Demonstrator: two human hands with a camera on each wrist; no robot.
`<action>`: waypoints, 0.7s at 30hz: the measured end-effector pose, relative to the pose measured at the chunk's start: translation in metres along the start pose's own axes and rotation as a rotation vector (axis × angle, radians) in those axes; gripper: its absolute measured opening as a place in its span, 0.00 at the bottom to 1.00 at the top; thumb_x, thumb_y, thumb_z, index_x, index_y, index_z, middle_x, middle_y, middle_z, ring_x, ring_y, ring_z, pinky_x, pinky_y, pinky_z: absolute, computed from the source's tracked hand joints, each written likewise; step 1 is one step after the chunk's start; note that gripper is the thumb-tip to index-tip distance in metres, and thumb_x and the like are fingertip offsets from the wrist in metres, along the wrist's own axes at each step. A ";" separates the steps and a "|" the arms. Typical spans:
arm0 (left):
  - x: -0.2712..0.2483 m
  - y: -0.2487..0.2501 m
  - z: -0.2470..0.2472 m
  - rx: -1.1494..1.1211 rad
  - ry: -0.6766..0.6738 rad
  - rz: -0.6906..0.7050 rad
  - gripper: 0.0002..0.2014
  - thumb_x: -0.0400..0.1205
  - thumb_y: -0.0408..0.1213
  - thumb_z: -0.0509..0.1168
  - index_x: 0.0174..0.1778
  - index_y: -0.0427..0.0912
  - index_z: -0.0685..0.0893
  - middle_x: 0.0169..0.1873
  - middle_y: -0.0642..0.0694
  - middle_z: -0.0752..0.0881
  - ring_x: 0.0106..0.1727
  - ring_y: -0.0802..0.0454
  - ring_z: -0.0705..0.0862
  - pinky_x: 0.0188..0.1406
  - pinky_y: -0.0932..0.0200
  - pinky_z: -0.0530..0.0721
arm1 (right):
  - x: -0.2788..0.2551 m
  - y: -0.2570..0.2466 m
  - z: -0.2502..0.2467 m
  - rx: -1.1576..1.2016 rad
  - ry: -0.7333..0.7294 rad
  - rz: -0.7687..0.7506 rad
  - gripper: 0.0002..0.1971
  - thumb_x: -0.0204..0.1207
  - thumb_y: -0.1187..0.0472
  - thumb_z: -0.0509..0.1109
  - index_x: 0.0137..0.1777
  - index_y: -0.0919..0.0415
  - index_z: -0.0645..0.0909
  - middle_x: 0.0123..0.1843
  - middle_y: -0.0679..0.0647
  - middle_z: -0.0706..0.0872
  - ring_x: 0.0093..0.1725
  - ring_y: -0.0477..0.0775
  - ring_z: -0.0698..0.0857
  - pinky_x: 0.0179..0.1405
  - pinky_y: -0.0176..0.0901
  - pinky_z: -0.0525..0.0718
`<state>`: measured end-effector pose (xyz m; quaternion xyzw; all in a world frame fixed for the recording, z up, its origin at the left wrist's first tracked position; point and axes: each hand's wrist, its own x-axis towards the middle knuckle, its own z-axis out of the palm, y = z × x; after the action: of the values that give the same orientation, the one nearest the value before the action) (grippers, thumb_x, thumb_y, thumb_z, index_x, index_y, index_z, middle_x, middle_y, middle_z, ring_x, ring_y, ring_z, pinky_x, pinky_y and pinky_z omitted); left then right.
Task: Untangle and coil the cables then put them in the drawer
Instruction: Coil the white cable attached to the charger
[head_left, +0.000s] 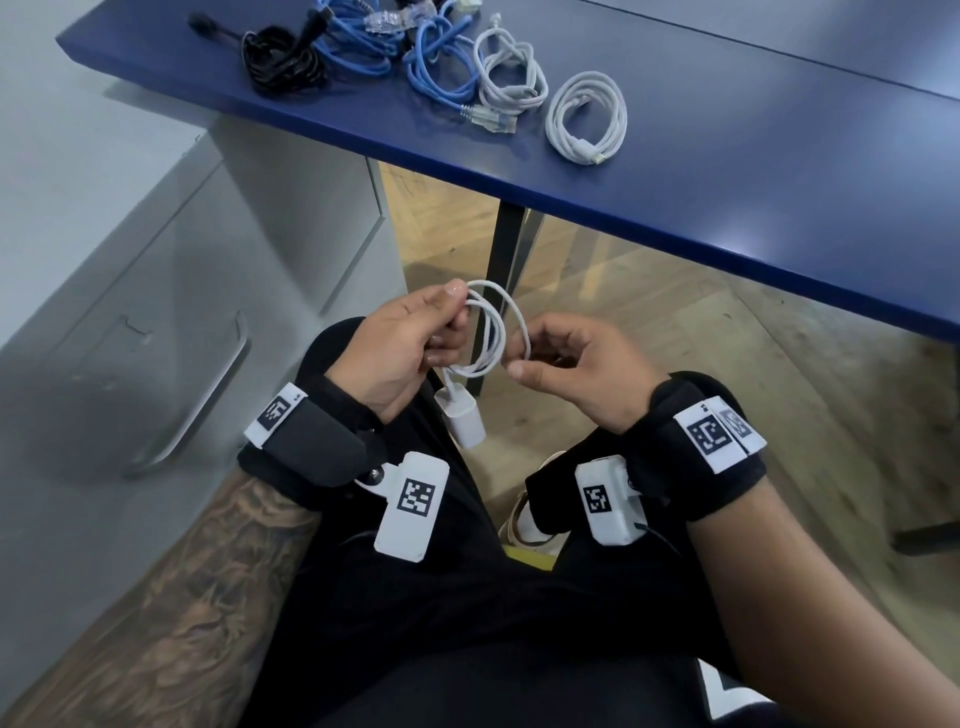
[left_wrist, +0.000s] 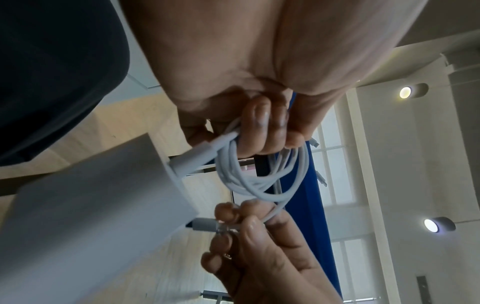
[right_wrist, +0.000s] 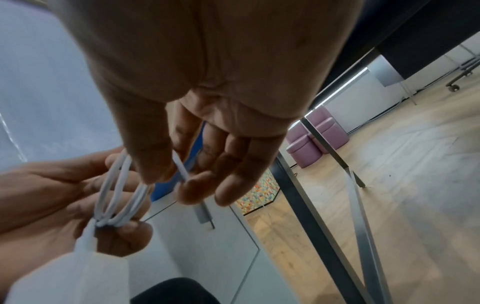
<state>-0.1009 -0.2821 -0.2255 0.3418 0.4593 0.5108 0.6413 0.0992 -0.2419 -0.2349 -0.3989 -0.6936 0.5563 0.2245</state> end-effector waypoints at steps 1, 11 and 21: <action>0.000 -0.001 -0.001 0.010 0.003 0.001 0.16 0.86 0.40 0.59 0.32 0.41 0.76 0.24 0.53 0.70 0.25 0.59 0.61 0.21 0.71 0.63 | 0.000 0.002 0.000 -0.020 0.020 0.017 0.06 0.77 0.66 0.76 0.48 0.53 0.88 0.48 0.56 0.92 0.50 0.58 0.89 0.57 0.48 0.88; 0.001 -0.005 0.004 0.084 -0.030 -0.018 0.18 0.88 0.40 0.57 0.32 0.39 0.74 0.22 0.54 0.66 0.25 0.59 0.60 0.21 0.71 0.62 | 0.003 0.000 0.007 0.462 0.210 0.108 0.08 0.82 0.73 0.67 0.56 0.62 0.83 0.40 0.53 0.93 0.37 0.49 0.90 0.43 0.41 0.90; -0.002 -0.007 0.011 0.094 0.028 0.009 0.18 0.90 0.39 0.53 0.34 0.38 0.74 0.23 0.51 0.74 0.21 0.63 0.69 0.21 0.73 0.69 | 0.004 -0.008 0.025 0.460 0.137 0.078 0.32 0.75 0.57 0.74 0.78 0.50 0.68 0.54 0.68 0.89 0.54 0.63 0.89 0.61 0.60 0.86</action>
<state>-0.0886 -0.2857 -0.2273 0.3666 0.4902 0.4961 0.6158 0.0762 -0.2541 -0.2351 -0.4005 -0.5158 0.6796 0.3341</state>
